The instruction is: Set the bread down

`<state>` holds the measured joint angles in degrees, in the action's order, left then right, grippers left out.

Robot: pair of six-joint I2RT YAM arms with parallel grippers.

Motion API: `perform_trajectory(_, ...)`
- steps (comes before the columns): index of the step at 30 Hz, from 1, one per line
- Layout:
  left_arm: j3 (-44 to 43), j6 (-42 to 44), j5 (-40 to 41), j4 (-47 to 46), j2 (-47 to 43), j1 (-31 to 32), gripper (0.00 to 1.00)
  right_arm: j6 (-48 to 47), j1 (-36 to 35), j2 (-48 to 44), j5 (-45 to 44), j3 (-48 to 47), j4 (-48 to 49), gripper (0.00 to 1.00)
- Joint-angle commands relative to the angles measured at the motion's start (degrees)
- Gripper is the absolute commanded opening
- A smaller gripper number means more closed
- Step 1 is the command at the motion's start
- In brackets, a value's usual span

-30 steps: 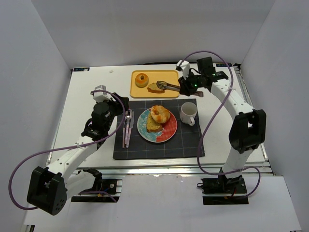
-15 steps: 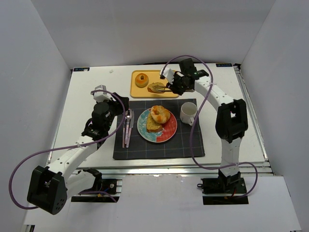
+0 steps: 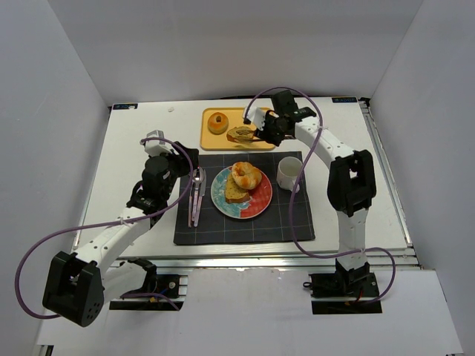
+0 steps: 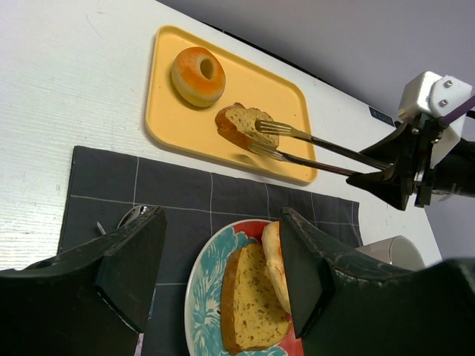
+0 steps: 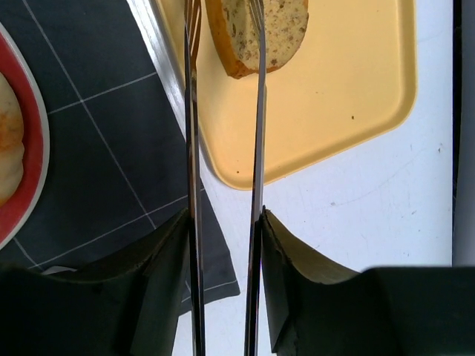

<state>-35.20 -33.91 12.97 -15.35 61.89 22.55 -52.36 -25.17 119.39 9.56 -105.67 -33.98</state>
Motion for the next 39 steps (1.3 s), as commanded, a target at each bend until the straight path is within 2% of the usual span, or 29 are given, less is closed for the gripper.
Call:
perform_trajectory(1,-0.4,0.07,-0.05,-1.08,-0.63,-0.4,0.72,-1.08,-0.49,0.14,-0.77,-2.88,0.58,0.47)
perform_trajectory(11,-0.74,-0.19,-0.32,-1.7,-0.1,-0.4,0.72,-2.31,-1.46,1.98,-5.25,-2.35,2.86,0.45)
perform_trajectory(16,-1.19,-0.01,-0.4,-1.7,0.16,-0.4,0.72,-3.54,-2.08,1.72,-5.61,-1.3,2.51,0.3)
perform_trajectory(17,-1.19,0.07,-0.32,-1.61,-0.1,-0.4,0.72,-3.54,-2.08,1.55,-5.52,-1.12,2.34,0.22)
perform_trajectory(21,-0.84,-0.01,0.03,-1.35,-0.89,-0.4,0.72,-2.4,-2.08,-0.12,-3.94,-0.86,2.25,0.07)
perform_trajectory(25,-0.66,-0.01,0.21,-0.91,-1.42,-0.48,0.72,0.67,-1.9,-4.6,-1.84,-0.06,3.3,0.05)
perform_trajectory(31,-0.83,0.07,0.39,-1.17,-0.98,-0.48,0.72,4.98,-1.9,-16.01,2.73,4.14,2.16,0.04)
perform_trajectory(35,-1.19,0.25,0.04,-1.08,-0.63,-0.66,0.72,5.51,-1.73,-24.28,7.22,12.04,0.84,0.04)
perform_trajectory(39,-1.01,0.07,-0.14,-1.08,-0.72,-0.75,0.72,5.25,-1.73,-33.16,10.21,24.24,1.72,0.06)
